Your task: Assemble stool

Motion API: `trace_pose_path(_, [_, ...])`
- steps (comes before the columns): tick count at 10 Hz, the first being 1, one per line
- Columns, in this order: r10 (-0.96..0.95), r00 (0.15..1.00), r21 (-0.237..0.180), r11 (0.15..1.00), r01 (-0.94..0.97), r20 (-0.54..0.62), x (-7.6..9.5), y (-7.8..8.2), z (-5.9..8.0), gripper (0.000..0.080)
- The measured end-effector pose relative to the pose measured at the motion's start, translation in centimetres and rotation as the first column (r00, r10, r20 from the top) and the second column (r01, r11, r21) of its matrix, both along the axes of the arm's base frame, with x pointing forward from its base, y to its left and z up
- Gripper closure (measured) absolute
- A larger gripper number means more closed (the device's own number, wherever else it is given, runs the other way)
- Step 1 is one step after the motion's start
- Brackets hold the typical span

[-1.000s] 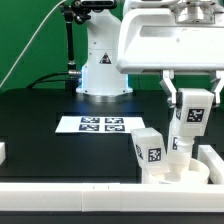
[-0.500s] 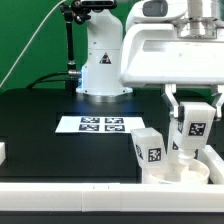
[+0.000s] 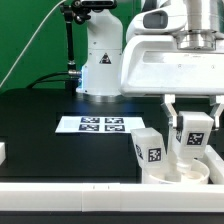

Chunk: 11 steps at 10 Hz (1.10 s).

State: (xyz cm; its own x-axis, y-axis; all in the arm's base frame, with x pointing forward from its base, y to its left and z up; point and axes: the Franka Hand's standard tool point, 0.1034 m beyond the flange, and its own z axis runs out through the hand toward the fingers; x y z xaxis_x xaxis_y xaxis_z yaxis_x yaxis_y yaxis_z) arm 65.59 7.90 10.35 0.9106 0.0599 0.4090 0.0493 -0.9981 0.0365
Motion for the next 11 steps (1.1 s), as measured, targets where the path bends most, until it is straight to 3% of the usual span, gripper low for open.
trace_pose_path(11, [0.004,1.000,0.010,1.000,-0.004,-0.002,0.1,0.9,-0.2,0.0461])
